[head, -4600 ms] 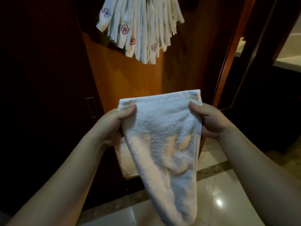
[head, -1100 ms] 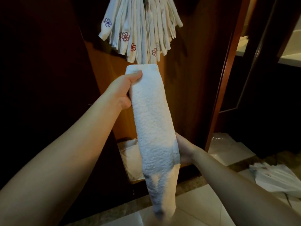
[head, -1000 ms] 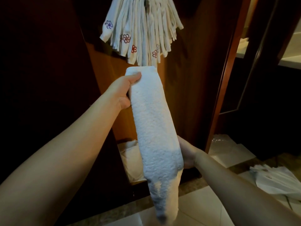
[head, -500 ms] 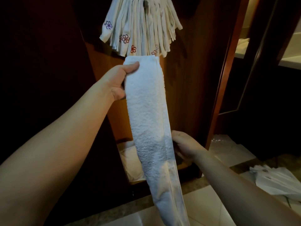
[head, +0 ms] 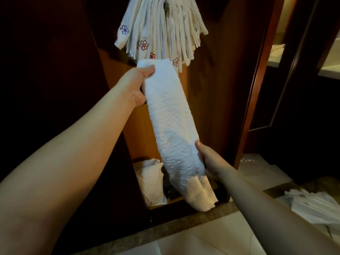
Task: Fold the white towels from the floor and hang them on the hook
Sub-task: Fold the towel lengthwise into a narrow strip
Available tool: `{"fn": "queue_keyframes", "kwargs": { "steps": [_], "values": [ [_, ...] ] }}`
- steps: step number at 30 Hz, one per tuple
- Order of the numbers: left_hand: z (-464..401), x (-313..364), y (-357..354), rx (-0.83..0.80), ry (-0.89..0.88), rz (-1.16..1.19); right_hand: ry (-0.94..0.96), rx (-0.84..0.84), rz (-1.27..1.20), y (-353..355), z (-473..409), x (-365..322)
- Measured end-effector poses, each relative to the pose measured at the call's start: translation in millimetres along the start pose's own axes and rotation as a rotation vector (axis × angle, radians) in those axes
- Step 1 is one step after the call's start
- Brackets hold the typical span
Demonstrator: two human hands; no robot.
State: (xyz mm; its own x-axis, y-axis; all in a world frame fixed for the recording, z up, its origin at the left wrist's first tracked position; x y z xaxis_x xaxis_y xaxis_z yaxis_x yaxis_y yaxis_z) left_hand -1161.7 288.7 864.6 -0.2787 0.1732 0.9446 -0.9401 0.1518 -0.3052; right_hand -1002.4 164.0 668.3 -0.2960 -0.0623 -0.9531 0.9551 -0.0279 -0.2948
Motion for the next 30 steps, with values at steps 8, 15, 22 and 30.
{"fn": "queue_keyframes", "kwargs": {
  "steps": [8,15,22,30],
  "values": [
    [-24.9,-3.7,1.7,0.086,0.007,-0.092,-0.23,-0.203,0.225,-1.4,2.0,-1.1],
    [-53.6,-29.9,9.6,0.205,0.067,-0.28,-0.198,-0.196,0.083,-10.2,15.8,-10.6],
    [-48.5,-57.4,9.6,0.225,-0.186,-0.714,-0.152,-0.108,-0.186,-8.0,10.6,-19.4],
    [62.4,-145.1,-19.8,-0.162,-0.673,-1.161,-0.128,0.15,-0.368,3.2,-4.1,-5.0]
  ]
}}
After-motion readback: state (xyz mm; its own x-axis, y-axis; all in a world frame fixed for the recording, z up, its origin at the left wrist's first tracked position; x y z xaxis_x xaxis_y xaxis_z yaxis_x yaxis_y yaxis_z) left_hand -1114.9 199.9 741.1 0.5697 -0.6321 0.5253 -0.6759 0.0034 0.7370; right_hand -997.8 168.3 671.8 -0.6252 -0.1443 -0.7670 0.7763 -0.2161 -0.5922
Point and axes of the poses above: each hand's wrist, its own z-axis away from the middle knuckle, its own y-axis out of the back of the hand, x = y × z, the point moved 5 cm from there along -z, towards the middle knuckle, and after that the axes turned 5 degrees about x, right-handed, at the moved point
